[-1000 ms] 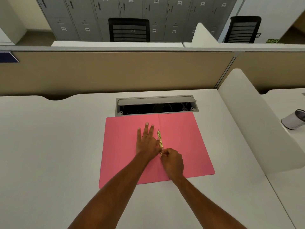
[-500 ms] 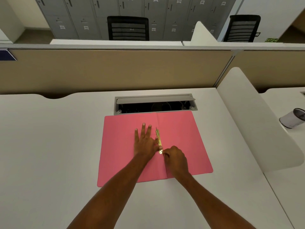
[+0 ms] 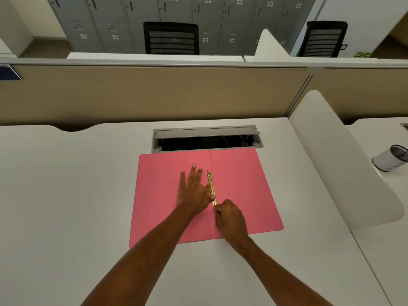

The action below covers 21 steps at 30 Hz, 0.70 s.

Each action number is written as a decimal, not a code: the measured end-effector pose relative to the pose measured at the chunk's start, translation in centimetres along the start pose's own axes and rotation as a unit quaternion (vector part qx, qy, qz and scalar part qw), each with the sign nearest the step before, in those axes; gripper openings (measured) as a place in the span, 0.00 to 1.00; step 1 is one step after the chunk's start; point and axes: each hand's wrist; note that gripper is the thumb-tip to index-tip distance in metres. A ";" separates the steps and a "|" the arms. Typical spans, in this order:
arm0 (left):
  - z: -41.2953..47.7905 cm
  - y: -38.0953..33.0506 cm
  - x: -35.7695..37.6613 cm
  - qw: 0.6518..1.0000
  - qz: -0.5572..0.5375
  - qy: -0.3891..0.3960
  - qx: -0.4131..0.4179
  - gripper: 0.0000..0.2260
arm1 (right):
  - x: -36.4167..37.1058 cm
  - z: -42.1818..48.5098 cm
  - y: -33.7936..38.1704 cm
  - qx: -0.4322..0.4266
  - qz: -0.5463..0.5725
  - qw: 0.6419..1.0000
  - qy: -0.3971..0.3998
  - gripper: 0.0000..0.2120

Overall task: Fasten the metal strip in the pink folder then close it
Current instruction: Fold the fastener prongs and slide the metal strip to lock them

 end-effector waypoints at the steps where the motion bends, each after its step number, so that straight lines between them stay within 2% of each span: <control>1: 0.0 0.0 0.1 1.000 -0.001 0.000 0.000 0.30 | 0.0 0.0 -0.2 -0.003 -0.001 1.000 0.005 0.13; 4: -0.1 0.0 0.4 1.000 -0.006 -0.009 0.005 0.33 | -0.2 0.1 -0.6 -0.004 0.017 1.000 0.002 0.12; 8: -0.2 -0.2 1.1 0.999 -0.017 -0.029 0.004 0.34 | -2.0 1.3 -0.6 -0.003 0.067 0.995 -0.078 0.11; 10: -0.3 -0.5 1.7 0.998 -0.027 -0.048 0.008 0.32 | -3.3 2.7 0.0 -0.026 0.088 0.990 -0.103 0.14; 12: -0.3 -0.8 2.1 0.998 -0.028 -0.061 0.014 0.32 | -4.6 4.3 0.8 -0.062 0.082 0.991 -0.090 0.20; 14: -0.2 -1.2 2.3 0.998 -0.022 -0.059 0.019 0.33 | -5.7 6.1 1.6 -0.114 0.002 0.992 -0.057 0.28; 16: -0.1 -1.4 2.3 0.998 -0.011 -0.055 0.024 0.35 | -6.7 7.6 2.1 -0.168 -0.104 0.980 -0.023 0.29; 21: 0.4 -1.8 2.0 0.999 0.004 -0.035 0.035 0.36 | -8.1 10.6 2.0 -0.200 -0.264 0.943 0.026 0.15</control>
Point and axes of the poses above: each hand's wrist, its own z-axis towards the middle knuckle, its own x-axis out of the palm, y = z × x, and after that the axes turned 14 degrees about y, right-handed
